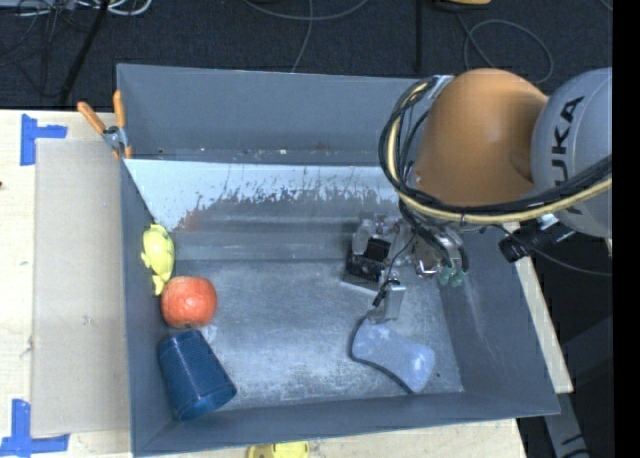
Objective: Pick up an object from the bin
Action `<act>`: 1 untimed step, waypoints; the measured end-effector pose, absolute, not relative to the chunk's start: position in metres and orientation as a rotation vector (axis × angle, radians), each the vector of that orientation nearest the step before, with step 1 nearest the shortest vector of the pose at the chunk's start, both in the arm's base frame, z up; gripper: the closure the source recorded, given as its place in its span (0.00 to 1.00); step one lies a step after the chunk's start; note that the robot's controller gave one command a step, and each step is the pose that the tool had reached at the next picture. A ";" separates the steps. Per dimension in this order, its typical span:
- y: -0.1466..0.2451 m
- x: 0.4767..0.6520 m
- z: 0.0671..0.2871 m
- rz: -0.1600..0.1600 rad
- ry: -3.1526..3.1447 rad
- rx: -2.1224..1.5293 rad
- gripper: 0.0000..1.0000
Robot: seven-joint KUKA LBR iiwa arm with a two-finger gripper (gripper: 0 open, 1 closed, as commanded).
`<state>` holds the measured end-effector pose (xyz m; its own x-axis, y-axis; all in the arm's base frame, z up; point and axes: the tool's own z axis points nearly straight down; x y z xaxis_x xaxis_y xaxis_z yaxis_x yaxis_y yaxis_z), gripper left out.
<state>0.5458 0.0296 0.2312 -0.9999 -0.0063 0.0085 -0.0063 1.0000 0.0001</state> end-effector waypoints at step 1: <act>0.029 0.547 0.236 -0.001 -3.141 0.008 0.00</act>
Offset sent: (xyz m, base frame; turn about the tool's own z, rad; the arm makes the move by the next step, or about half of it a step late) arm -0.0164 -0.0798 -0.1612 -0.0444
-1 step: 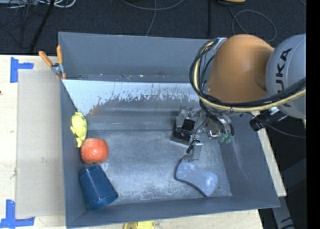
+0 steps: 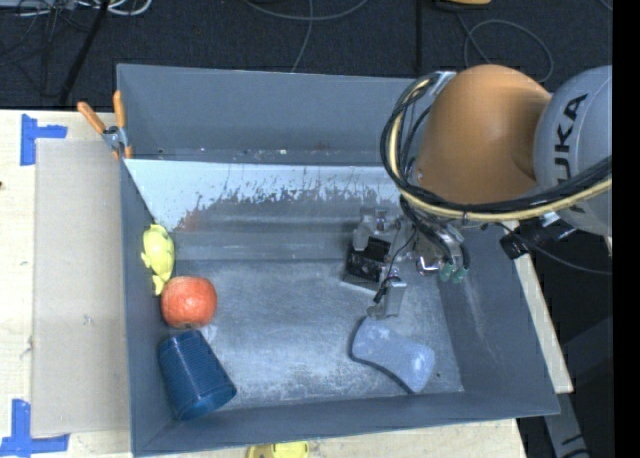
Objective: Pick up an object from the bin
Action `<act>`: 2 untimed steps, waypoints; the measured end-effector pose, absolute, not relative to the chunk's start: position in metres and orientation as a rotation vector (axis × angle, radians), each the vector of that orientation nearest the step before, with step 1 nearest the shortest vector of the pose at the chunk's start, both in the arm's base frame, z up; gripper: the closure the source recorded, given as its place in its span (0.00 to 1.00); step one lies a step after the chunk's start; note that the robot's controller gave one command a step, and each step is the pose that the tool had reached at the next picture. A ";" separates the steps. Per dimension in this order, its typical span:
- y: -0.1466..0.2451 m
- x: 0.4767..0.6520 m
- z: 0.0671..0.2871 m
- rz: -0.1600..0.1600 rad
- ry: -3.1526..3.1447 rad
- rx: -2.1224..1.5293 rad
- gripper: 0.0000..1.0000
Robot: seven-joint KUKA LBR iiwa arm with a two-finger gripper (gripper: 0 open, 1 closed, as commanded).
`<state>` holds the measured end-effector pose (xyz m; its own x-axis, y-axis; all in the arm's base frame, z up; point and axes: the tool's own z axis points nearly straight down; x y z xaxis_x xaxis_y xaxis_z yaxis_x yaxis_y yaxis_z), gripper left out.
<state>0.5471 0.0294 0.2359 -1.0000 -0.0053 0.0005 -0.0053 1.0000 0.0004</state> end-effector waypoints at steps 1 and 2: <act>-0.006 0.540 0.162 0.000 -3.145 0.039 0.00; -0.035 0.501 0.160 -0.001 -3.136 -0.090 0.00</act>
Offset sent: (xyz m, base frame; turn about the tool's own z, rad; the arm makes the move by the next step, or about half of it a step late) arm -0.0443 -0.0645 -0.0759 0.0590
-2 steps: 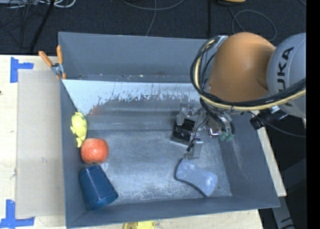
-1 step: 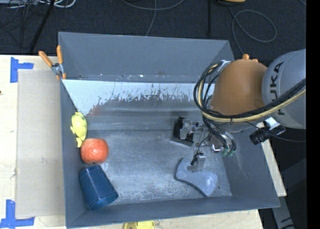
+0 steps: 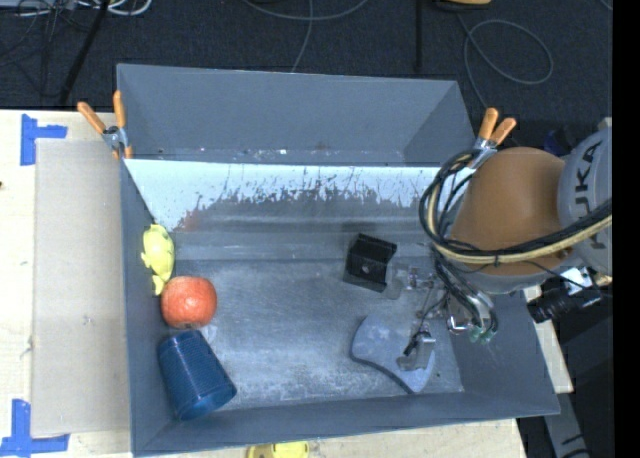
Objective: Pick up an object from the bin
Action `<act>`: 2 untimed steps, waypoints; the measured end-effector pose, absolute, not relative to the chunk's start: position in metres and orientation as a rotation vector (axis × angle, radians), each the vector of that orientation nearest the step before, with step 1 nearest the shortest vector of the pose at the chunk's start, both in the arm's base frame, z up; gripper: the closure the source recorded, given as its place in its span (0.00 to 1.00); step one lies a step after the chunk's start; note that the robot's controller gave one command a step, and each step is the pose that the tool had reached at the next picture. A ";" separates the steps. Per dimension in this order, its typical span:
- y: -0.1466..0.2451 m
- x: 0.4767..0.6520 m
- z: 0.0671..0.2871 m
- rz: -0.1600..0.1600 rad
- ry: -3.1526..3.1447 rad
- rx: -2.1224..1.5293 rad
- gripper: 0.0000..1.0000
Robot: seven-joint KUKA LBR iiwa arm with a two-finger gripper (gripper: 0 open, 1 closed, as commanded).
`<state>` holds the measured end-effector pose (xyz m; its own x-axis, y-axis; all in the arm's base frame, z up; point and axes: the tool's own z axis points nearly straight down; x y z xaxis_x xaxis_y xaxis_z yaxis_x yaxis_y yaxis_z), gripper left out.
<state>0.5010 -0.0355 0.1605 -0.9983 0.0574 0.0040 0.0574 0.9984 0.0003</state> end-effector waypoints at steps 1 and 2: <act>-0.039 0.488 0.134 -0.001 -3.121 -0.356 0.00; -0.056 0.483 0.086 -0.001 -3.096 -0.531 0.00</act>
Offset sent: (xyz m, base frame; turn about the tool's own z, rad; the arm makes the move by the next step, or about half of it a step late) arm -0.0202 -0.0286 -0.0905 0.3235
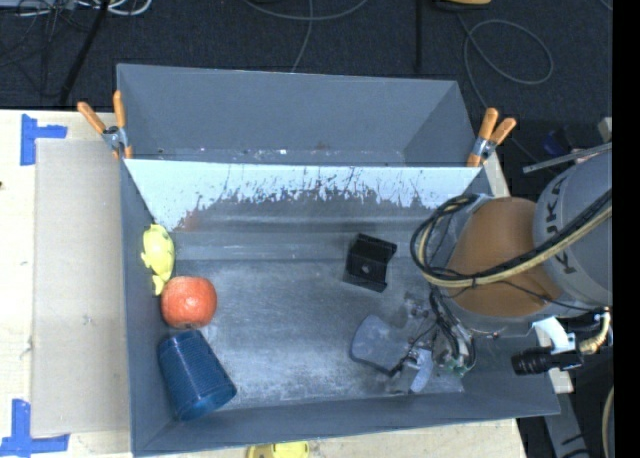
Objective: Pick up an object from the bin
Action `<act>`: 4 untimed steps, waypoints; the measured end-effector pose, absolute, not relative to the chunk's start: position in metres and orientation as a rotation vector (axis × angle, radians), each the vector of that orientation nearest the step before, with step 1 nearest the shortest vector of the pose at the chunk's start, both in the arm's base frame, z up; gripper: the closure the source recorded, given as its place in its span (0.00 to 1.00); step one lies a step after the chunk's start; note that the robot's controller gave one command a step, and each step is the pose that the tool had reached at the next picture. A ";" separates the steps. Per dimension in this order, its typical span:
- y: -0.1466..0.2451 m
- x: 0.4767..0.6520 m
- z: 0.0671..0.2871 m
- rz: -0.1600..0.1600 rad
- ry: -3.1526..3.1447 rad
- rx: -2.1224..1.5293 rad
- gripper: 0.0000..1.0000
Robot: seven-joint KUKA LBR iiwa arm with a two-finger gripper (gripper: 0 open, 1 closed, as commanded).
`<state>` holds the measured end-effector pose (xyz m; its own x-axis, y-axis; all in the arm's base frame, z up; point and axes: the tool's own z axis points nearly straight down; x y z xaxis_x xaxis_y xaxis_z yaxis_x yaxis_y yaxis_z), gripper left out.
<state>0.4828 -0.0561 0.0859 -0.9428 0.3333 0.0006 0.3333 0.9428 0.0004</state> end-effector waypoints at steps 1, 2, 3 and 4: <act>-0.072 0.481 0.069 0.000 -3.092 -0.539 1.00; -0.072 0.481 0.069 0.000 -3.092 -0.539 1.00; -0.072 0.480 0.072 0.000 -3.090 -0.539 1.00; -0.072 0.478 0.089 0.000 -3.083 -0.537 1.00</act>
Offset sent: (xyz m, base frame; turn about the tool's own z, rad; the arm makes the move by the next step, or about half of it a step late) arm 0.0000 0.0000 0.0000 0.0000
